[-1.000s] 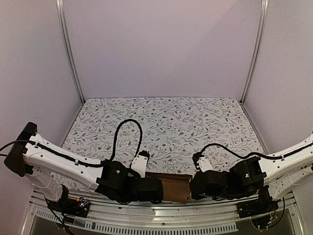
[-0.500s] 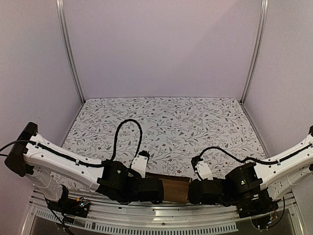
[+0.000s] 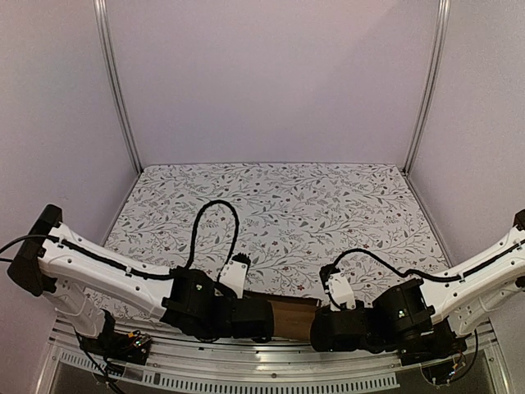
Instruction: Fold the paper box
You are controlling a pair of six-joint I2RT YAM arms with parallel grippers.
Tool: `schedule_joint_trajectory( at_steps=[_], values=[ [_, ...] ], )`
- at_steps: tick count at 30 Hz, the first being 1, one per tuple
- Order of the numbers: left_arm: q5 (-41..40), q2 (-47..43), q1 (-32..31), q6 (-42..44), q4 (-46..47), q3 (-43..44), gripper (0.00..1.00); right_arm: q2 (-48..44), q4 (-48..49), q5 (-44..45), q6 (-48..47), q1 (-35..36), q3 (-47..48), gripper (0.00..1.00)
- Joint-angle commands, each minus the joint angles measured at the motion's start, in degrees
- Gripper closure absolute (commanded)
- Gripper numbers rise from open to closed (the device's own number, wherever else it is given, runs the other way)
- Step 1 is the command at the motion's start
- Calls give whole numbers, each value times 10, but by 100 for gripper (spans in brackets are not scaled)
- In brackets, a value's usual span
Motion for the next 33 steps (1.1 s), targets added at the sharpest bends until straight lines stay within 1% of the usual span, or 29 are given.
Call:
schedule_joint_trajectory(
  at_steps=[1,8,14,17,19,21,24,28,31,33],
  values=[
    [50,-22,-20,3,1,-15,79,30,-22,-50,14,3,-19,100],
    [55,-66,-20,23,4,-21,77,37,-24,-39,14,3,-21,100],
    [75,-114,-20,44,21,-37,70,42,-25,-31,13,3,-18,100],
    [92,-130,-19,40,15,-43,69,42,-25,-28,10,3,-18,100],
    [111,-141,-19,36,15,-50,70,43,-25,-26,10,3,-18,100],
    [129,-150,-20,31,21,-62,76,44,-25,-22,10,3,-18,100],
    [146,-152,-19,24,37,-77,82,52,-25,-16,8,1,-15,100],
    [135,-158,-20,25,46,-83,84,67,-20,-10,-3,1,-13,100],
    [114,-174,-14,48,40,-72,80,77,-11,-6,-20,2,-12,100],
    [112,-184,-2,72,37,-58,82,83,-6,-3,-31,2,-10,100]
  ],
)
